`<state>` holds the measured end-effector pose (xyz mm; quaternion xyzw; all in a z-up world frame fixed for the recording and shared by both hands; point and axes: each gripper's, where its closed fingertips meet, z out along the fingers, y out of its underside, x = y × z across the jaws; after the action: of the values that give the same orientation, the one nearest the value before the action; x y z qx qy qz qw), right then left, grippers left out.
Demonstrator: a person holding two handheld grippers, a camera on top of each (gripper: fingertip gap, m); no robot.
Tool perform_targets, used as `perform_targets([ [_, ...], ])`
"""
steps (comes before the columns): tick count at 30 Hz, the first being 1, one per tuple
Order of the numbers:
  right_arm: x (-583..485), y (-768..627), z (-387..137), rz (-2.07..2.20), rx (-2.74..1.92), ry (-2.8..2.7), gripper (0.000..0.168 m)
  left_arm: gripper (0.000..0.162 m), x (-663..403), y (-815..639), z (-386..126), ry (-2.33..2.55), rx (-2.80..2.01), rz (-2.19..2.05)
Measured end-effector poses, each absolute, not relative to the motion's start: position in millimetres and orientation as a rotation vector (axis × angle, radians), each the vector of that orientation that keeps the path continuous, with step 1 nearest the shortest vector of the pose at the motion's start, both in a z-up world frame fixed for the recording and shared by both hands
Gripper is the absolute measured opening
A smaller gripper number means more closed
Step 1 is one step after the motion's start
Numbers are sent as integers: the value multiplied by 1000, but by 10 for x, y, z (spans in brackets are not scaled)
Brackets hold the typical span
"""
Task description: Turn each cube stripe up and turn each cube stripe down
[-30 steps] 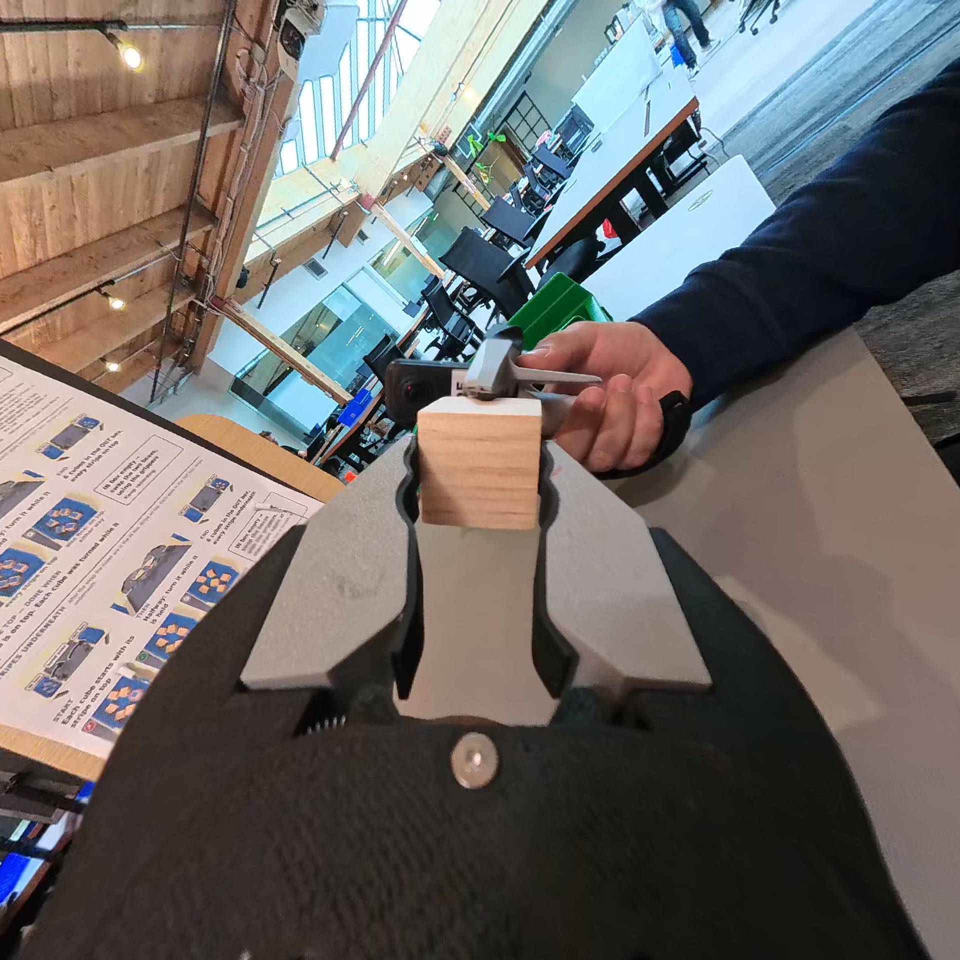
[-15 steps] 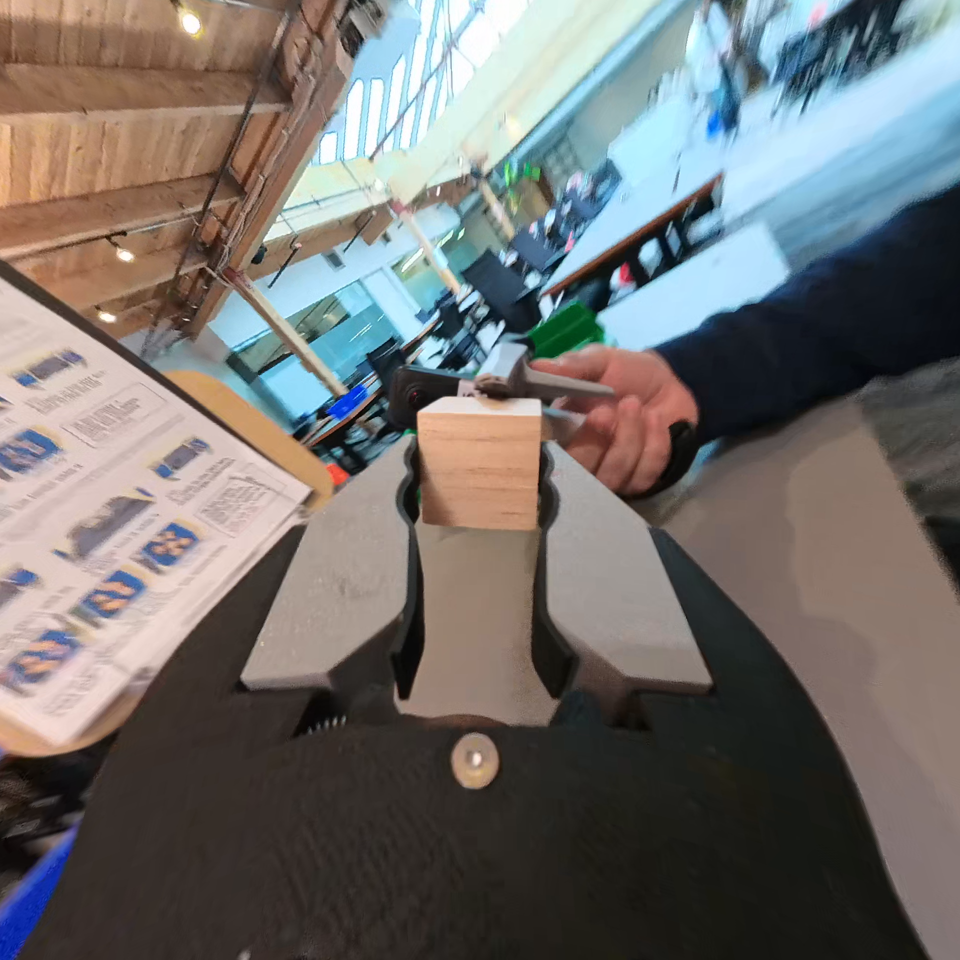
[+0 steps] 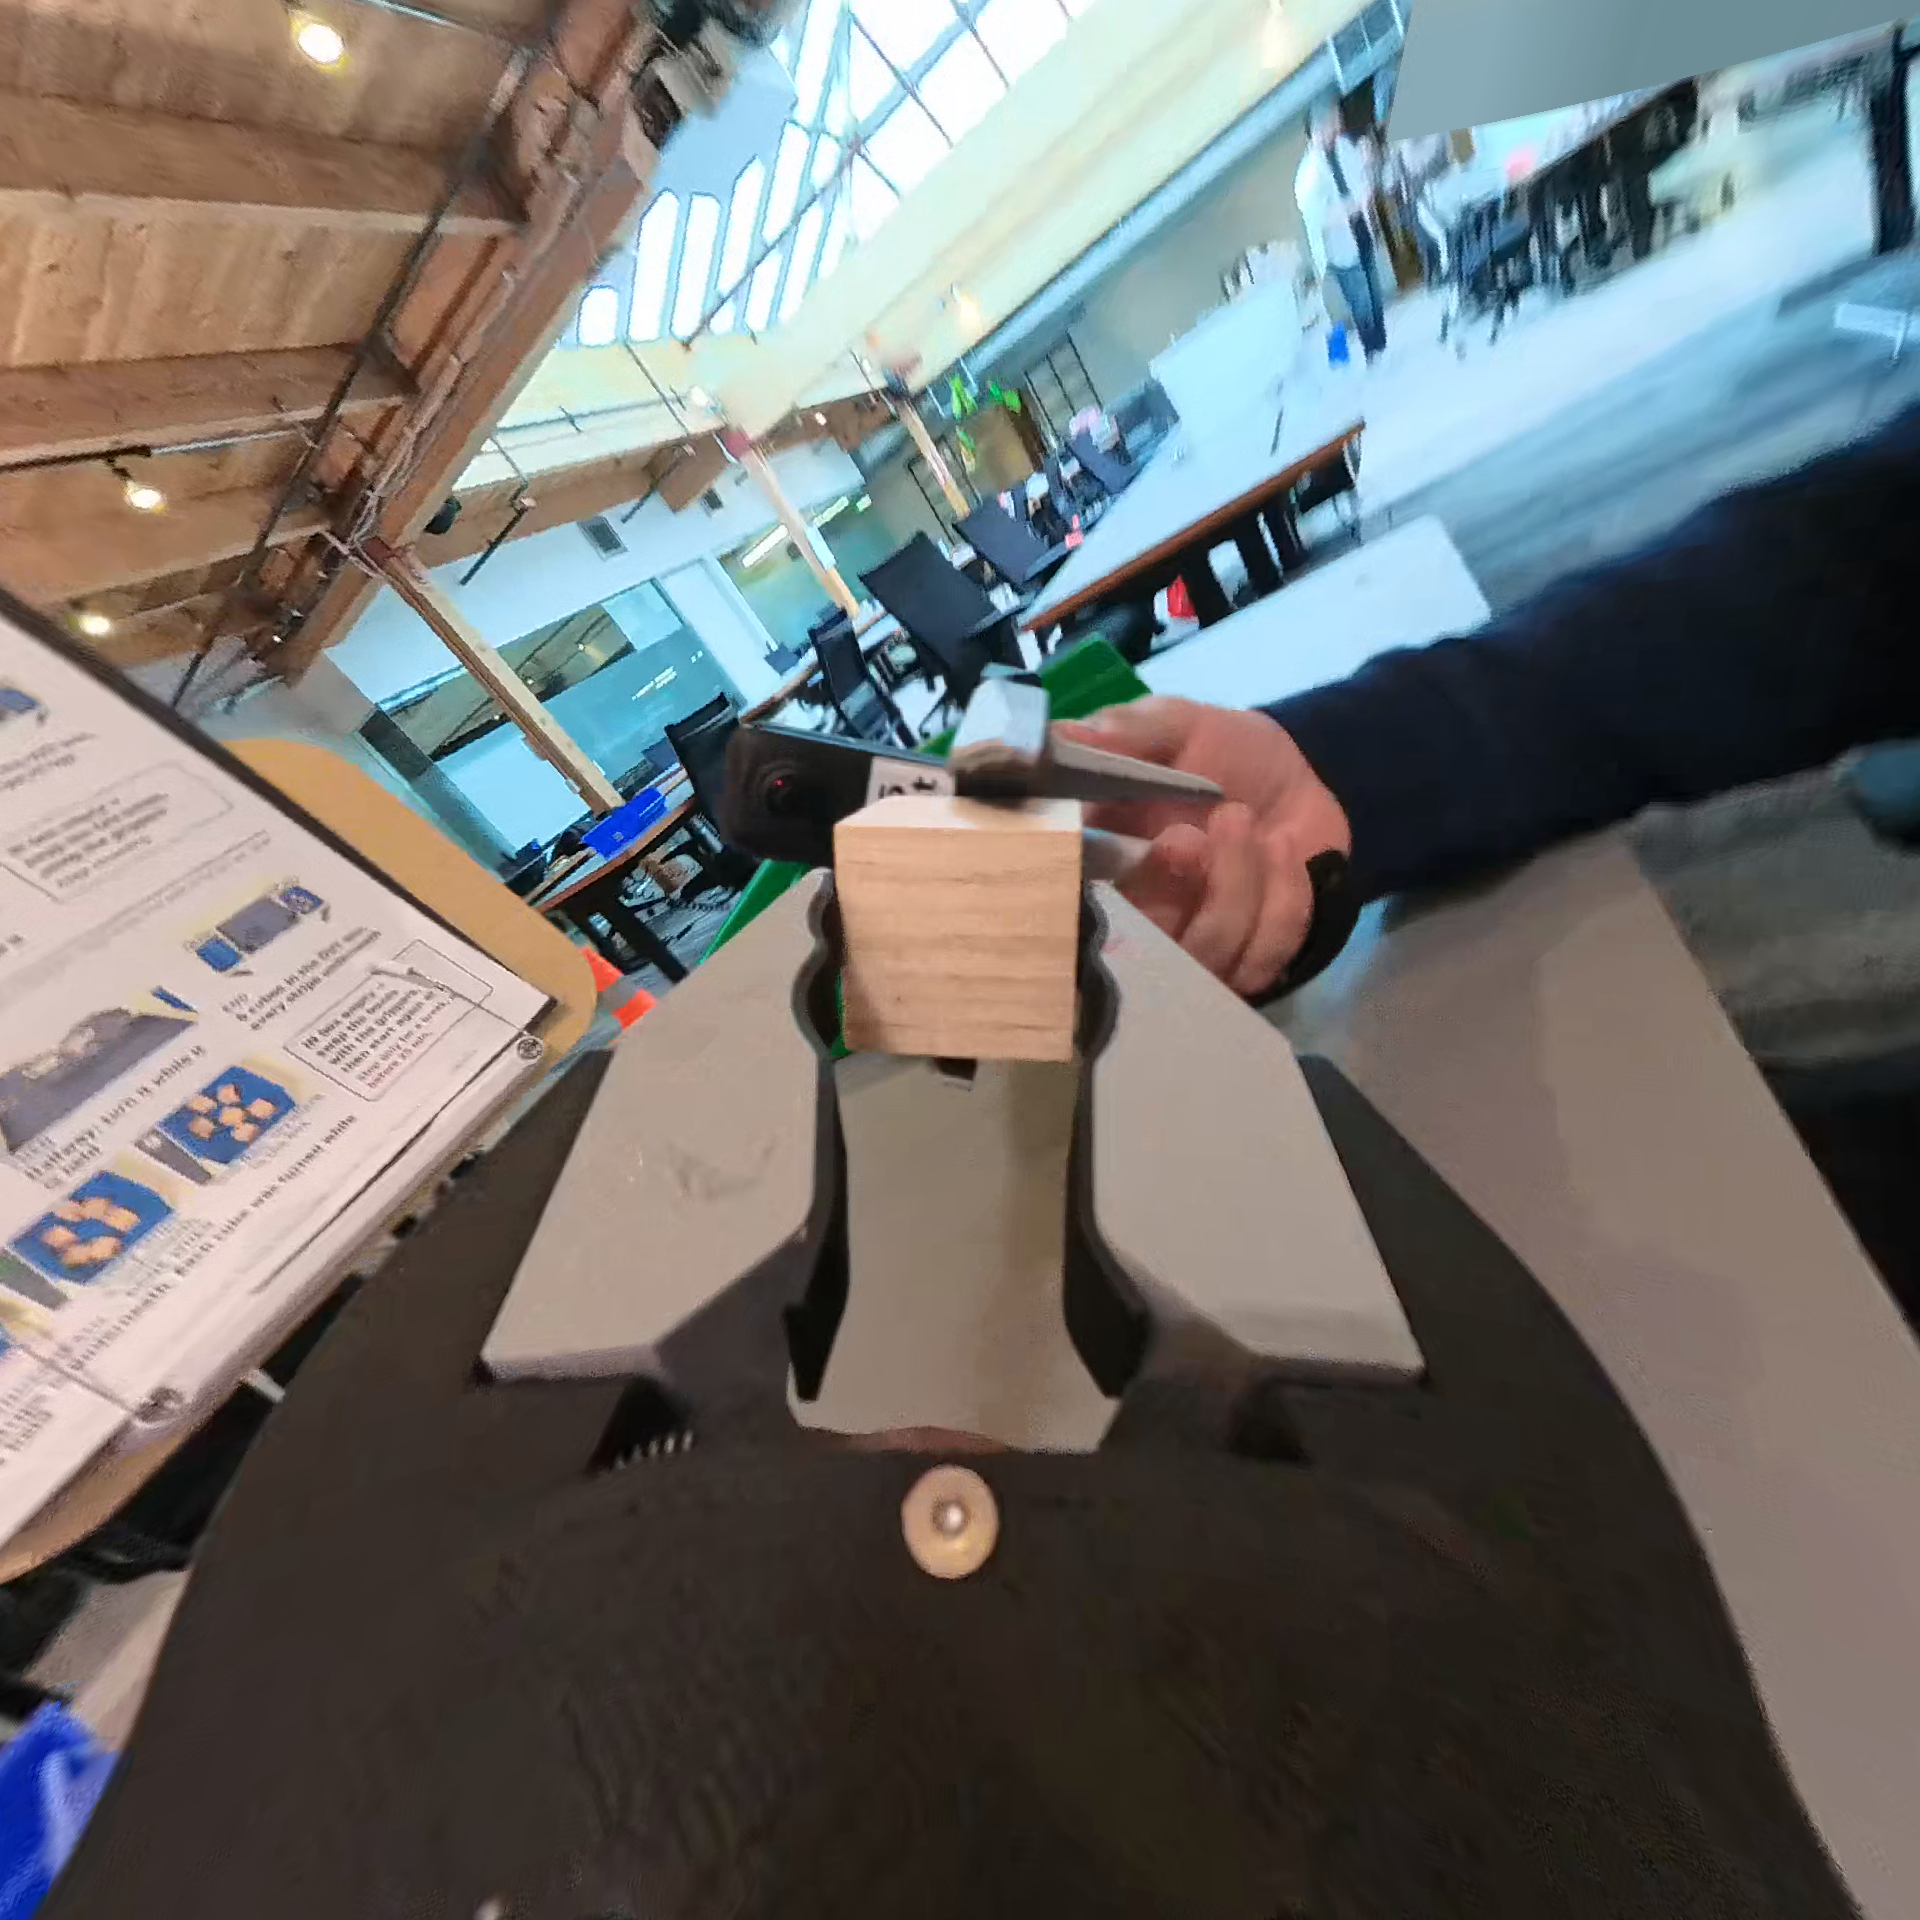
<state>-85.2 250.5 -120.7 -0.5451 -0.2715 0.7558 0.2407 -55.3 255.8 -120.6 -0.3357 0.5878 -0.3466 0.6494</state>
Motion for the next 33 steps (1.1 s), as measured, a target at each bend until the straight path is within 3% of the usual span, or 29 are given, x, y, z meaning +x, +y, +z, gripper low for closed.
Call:
perform_targets([
  [1, -858, 2516, -1231, 2051, -1505, -745, 45, 43, -536, 2541, -1236, 1373, -752, -742],
  [9, -856, 2633, -1346, 1903, -1579, -749, 43, 44, -546, 2641, -1354, 1411, -816, -638],
  [14, -734, 2883, -1460, 1424, -1660, -768, 43, 63, -710, 2692, -1182, 1223, -824, -737],
  [18, -421, 2868, -1054, 1094, -1608, -719, 43, 49, -784, 2776, -1279, 1152, -882, -814],
  [24, 1100, 3197, -614, 499, -1815, -478, 43, 45, -543, 3038, -1718, 1212, -1091, -580],
  [29, 2701, 3588, -1530, 27, -2315, -323, 44, 36, -488, 3054, -1826, 1260, -1045, -384],
  [33, 3149, 3720, -2309, -73, -2600, -236, 44, 34, -511, 3111, -1854, 1246, -1098, -407],
])
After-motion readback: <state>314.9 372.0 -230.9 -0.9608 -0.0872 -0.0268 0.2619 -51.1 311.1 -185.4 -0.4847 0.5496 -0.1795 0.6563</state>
